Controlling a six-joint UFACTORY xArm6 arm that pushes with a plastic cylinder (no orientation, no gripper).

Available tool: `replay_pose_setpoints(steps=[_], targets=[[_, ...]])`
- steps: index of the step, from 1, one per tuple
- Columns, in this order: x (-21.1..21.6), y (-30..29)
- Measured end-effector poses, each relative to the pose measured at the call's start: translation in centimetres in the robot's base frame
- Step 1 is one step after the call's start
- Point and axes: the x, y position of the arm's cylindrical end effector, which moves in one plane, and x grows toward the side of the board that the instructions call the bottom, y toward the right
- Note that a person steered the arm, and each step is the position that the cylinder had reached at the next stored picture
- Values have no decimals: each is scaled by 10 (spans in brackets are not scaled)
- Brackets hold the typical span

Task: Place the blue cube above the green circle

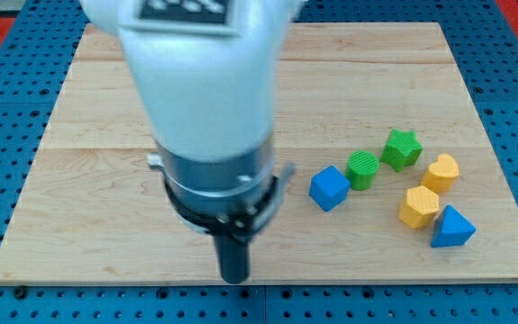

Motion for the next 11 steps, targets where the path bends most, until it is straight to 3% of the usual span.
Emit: replay_pose_setpoints(steps=[2, 3, 5, 6, 7, 8, 10, 11], targets=[[-39, 110], [-87, 115], [-174, 15], [-198, 3], [-191, 35], [-182, 19], [-187, 152], [-231, 170]])
